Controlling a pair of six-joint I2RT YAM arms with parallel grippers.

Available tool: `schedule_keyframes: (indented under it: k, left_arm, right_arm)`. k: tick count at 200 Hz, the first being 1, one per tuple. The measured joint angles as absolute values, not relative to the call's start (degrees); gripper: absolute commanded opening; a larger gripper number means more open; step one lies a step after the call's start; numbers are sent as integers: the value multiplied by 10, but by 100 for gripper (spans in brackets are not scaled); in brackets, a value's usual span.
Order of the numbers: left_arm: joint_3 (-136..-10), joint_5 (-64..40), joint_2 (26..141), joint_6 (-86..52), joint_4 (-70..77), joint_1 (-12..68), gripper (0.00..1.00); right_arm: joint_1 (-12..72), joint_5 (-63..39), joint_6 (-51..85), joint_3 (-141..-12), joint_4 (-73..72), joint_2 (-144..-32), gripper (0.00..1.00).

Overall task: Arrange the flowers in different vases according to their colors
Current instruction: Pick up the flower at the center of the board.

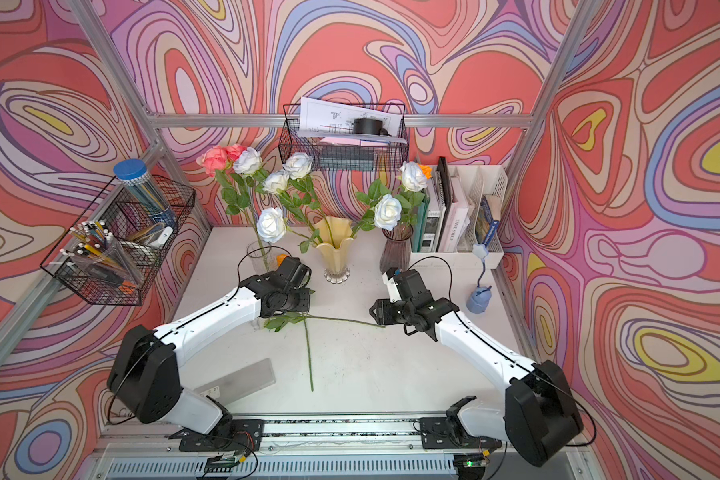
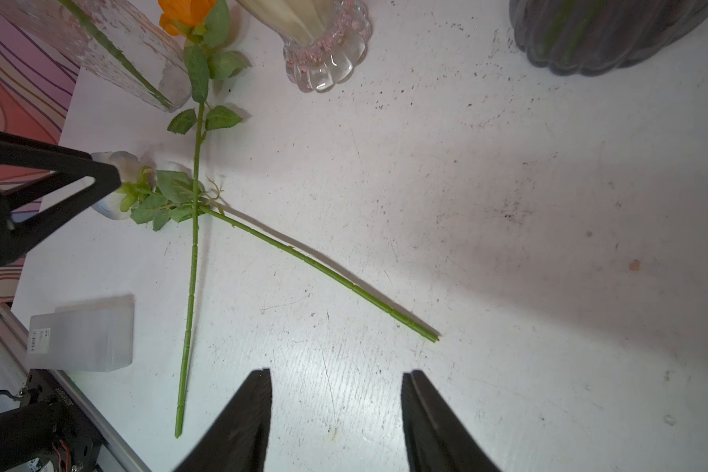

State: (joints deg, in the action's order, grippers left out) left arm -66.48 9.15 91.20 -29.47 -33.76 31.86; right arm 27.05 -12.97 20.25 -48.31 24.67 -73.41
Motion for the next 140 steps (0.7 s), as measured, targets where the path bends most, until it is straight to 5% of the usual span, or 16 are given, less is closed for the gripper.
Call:
schedule_keyframes:
  k: [140]
  left_arm:
    - [-723, 50, 1070, -329, -307, 265, 46]
  right_arm:
    - [270, -131, 202, -450, 235, -735, 54]
